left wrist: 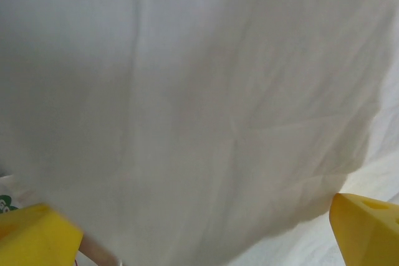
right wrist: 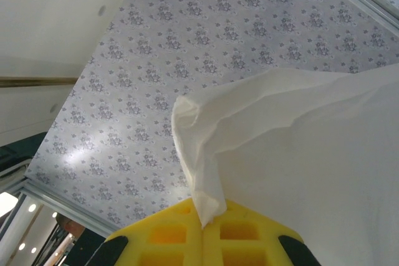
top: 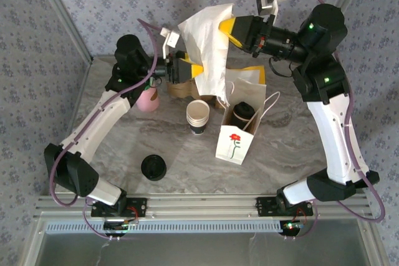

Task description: Pack the takeout coffee

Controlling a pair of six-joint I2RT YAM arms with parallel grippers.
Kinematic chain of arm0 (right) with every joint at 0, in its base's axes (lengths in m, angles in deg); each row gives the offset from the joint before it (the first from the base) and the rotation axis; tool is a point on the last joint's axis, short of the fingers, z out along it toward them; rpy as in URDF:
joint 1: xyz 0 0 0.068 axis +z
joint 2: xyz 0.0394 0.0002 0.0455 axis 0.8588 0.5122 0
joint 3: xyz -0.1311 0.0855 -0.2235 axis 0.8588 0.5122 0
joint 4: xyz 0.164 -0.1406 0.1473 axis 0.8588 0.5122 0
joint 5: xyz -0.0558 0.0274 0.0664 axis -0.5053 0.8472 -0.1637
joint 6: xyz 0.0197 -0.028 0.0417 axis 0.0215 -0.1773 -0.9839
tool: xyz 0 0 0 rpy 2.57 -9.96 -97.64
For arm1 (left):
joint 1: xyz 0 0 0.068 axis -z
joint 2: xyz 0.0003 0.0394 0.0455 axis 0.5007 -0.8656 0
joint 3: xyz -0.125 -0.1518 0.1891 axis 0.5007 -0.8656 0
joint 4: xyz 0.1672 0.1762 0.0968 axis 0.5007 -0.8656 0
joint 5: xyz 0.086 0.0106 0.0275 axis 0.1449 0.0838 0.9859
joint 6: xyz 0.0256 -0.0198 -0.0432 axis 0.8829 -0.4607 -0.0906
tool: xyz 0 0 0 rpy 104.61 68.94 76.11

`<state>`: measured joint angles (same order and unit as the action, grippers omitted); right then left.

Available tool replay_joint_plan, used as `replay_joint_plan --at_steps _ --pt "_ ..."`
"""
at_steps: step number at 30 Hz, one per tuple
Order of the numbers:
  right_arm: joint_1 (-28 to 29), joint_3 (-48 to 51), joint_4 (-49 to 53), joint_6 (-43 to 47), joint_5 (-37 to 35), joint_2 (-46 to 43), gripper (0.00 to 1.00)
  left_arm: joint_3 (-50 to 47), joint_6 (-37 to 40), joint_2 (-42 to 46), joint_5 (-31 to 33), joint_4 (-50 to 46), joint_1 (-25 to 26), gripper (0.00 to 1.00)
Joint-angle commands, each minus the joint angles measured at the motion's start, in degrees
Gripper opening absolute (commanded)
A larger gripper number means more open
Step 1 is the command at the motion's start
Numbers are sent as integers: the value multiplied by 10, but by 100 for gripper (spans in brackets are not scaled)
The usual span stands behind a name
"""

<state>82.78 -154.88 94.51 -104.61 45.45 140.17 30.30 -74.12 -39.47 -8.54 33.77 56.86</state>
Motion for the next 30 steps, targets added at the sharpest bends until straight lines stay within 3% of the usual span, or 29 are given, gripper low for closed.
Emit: replay_joint_plan --at_steps 1,9,23,27,30 --pt "3 6 -28 -9 -5 1 0 25 -5 1 -8 34 6 100" --pt "-26 39 -17 5 2 -11 0 11 -21 20 -12 49 7 99" --pt "-103 106 -26 7 15 -43 0 2 18 46 8 -17 4 82" --pt "-102 109 -29 6 17 -43 0 5 19 46 19 -22 3 74" --pt "-102 113 -31 6 17 -43 0 8 18 42 29 -26 4 60"
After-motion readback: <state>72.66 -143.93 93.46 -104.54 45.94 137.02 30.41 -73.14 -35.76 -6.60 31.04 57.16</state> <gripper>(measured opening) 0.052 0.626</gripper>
